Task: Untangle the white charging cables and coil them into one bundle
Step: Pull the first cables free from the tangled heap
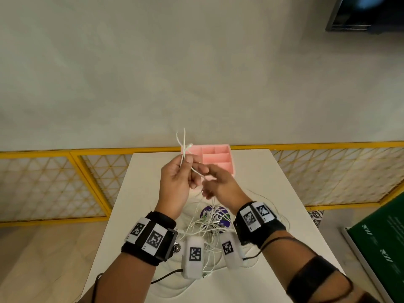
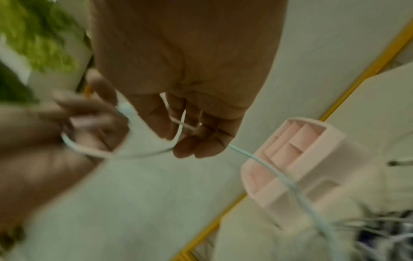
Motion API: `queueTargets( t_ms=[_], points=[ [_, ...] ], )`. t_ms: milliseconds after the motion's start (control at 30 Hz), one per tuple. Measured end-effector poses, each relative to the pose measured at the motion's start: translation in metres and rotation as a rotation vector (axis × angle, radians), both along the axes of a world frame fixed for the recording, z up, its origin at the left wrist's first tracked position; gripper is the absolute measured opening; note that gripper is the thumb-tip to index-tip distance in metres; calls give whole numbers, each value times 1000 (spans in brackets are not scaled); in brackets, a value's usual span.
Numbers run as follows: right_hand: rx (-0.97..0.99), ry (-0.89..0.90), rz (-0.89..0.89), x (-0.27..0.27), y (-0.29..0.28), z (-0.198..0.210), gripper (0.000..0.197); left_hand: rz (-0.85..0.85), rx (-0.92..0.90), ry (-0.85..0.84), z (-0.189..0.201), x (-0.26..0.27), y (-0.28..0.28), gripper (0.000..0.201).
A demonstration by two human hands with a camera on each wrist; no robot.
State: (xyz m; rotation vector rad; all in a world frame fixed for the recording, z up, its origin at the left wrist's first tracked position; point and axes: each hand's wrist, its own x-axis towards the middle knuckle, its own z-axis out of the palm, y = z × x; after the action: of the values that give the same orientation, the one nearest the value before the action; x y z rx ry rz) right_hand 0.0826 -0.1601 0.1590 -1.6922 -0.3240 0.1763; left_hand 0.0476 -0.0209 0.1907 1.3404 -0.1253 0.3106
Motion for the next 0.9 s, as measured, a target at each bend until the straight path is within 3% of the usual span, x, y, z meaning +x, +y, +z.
queueTargets(
  t_ms=[100,233,333,433,533,633,767,833,900],
  points=[
    [-202,-2,84,-4,1,-41,14,29,-34,-42,12,1,7,28],
    [-29,130,-32,-8,-10,-58,15,87,-128,-30,18,0,21,30],
    [64,-12,-211,0,-15,-46,24,111,-120,2,12,-6,25,30],
    [106,-213,-368,15,-14,-15,33,124,30,44,-1,-9,21,30],
    [149,-296,-522,31,-17,18,25,94,105,111,-12,-11,17,29],
    [48,-345,-575,45,-28,30,12,93,86,140,-17,-14,15,29],
    [-67,-48,-540,54,-54,14,15,150,44,154,-24,-15,27,30],
    [22,112,-448,50,-62,4,14,164,90,177,-32,-16,33,31],
    [196,155,-372,47,-66,2,20,164,189,216,-46,-15,37,32]
  ],
)
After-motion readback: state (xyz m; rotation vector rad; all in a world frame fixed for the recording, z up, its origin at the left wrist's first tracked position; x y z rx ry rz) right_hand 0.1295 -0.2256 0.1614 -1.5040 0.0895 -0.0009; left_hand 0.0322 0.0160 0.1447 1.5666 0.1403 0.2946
